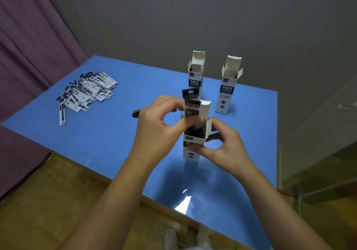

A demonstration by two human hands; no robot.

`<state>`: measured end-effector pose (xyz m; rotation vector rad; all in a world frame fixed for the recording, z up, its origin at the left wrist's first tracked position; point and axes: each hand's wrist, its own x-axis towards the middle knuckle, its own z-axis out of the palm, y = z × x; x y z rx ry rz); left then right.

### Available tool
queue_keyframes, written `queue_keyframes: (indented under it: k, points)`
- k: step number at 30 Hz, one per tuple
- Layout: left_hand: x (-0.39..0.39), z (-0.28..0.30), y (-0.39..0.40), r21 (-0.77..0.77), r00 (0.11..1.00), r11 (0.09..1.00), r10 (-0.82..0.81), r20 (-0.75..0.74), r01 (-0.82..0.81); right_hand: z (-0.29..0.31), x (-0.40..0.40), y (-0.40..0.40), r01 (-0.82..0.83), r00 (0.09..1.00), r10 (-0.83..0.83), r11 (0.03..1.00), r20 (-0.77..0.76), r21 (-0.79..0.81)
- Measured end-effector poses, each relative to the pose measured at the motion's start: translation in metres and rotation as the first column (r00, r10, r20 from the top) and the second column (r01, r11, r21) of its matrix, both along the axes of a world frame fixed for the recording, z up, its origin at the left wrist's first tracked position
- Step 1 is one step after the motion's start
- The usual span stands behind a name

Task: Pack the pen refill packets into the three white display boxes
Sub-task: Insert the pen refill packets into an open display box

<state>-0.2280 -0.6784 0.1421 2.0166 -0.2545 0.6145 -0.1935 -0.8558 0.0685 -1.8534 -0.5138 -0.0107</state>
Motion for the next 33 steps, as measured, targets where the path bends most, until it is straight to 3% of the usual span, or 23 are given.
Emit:
queue_keyframes:
  k: [3,12,19,26,33]
  points:
    - [0.008,-0.006,0.007,0.128,0.999,0.991,0.033,-0.041,-0.027,0.002,0.004,0.002,0.009,1.0,-0.009,1.0,-0.008,-0.012]
    - [0.019,-0.013,0.027,0.234,0.979,0.972,0.054,-0.196,-0.007,0.005,0.014,0.014,-0.002,1.0,0.002,0.999,-0.008,-0.033]
    - [0.023,-0.016,0.042,0.145,0.979,0.989,0.05,-0.198,-0.021,0.002,0.029,0.03,-0.055,0.998,0.053,0.996,-0.021,-0.068]
    - [0.021,-0.022,0.075,-0.189,0.958,0.948,0.224,-0.182,-0.257,-0.012,0.091,0.059,0.021,0.997,-0.033,0.987,-0.073,-0.162]
    - [0.019,-0.037,0.099,-0.118,0.904,0.922,0.327,-0.275,-0.369,-0.025,0.13,0.079,0.024,0.993,-0.051,0.971,-0.107,-0.24]
